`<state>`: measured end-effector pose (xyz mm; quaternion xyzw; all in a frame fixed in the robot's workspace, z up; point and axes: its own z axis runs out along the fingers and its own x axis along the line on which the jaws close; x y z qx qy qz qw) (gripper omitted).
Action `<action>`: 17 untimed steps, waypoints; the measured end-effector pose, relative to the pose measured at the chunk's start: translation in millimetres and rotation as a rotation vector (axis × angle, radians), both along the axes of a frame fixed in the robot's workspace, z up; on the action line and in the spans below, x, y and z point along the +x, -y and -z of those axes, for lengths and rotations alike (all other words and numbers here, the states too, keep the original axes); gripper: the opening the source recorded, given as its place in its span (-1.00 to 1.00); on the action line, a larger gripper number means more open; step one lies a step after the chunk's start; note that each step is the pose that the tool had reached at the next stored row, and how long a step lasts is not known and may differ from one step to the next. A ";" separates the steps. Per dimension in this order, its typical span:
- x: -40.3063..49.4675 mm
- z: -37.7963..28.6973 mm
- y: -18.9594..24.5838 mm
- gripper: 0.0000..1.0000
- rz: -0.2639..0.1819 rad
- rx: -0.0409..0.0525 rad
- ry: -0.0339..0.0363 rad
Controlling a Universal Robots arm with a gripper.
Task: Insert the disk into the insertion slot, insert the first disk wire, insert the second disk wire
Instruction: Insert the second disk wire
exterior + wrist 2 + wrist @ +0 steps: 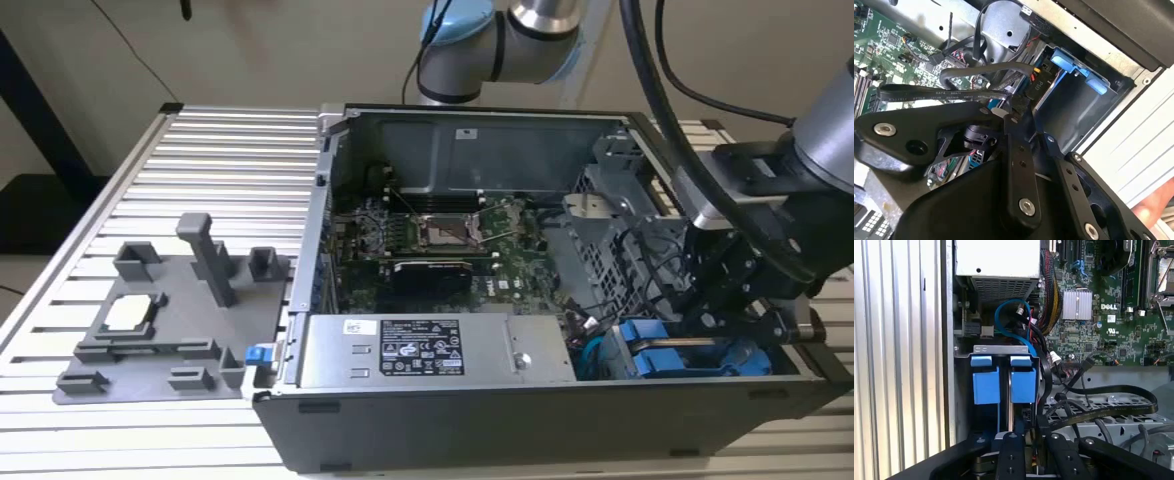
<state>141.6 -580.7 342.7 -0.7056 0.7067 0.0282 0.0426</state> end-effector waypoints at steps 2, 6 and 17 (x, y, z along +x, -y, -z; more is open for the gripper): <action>0.0 -6.1 0.0 -0.51 0.000 -0.0001 -0.0014; 0.0 -21.1 0.0 -0.51 0.000 -0.0003 -0.0027; 0.0 -42.2 0.0 -0.51 0.000 -0.0003 -0.0034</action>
